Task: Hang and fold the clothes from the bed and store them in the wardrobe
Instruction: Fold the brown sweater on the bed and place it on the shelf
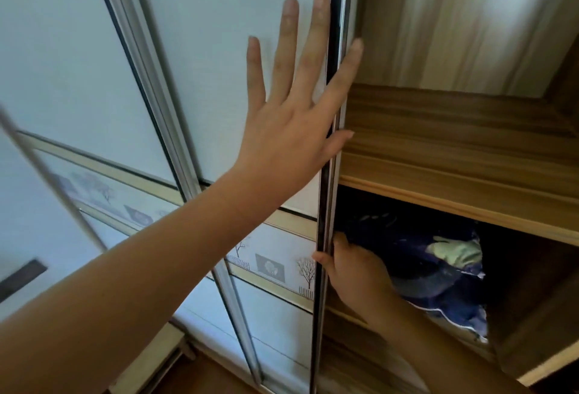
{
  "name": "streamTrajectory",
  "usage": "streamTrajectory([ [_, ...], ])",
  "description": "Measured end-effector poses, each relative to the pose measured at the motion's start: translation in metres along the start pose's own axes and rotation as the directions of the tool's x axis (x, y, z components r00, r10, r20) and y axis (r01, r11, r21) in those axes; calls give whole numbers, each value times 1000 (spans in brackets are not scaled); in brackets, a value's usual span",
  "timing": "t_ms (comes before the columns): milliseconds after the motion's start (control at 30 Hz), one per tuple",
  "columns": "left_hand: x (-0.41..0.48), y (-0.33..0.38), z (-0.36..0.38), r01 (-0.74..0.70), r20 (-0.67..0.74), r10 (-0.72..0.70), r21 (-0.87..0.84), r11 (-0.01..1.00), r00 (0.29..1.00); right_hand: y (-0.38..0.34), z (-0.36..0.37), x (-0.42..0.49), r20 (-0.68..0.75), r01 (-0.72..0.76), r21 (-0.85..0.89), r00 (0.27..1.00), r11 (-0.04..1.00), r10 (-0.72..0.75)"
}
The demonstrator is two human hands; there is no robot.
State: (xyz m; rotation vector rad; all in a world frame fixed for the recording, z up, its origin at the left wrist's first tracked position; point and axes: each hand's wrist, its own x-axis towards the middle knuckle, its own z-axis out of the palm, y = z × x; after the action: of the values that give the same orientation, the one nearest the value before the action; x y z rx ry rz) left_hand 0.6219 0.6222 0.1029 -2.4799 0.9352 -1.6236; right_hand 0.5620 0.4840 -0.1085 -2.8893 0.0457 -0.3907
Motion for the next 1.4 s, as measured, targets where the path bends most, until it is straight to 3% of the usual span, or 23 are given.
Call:
streamTrajectory([
  [233,-14,-40,7,-1,45,-7,179,984,999,-36,14,35,56,47,9,997,999,-48],
  [567,-27,-84,14,39,131,-79,286,957,988,-83,30,74,73,125,-52,990,991,-121],
  [700,-33,-100,21,53,141,-100,308,950,985,-93,38,88,140,128,135,979,983,-147],
  [800,-36,-114,25,52,136,-103,333,942,985,-103,40,98,162,129,179,974,975,-158],
  [967,-43,-131,32,56,137,-111,352,934,984,-116,41,101,163,188,47,968,981,-193],
  [1167,-47,-144,35,65,174,-133,352,934,976,-125,37,109,286,107,310,937,945,-200],
  [1400,-58,-147,33,59,204,-132,330,942,970,-130,29,117,413,14,411,889,911,-200],
])
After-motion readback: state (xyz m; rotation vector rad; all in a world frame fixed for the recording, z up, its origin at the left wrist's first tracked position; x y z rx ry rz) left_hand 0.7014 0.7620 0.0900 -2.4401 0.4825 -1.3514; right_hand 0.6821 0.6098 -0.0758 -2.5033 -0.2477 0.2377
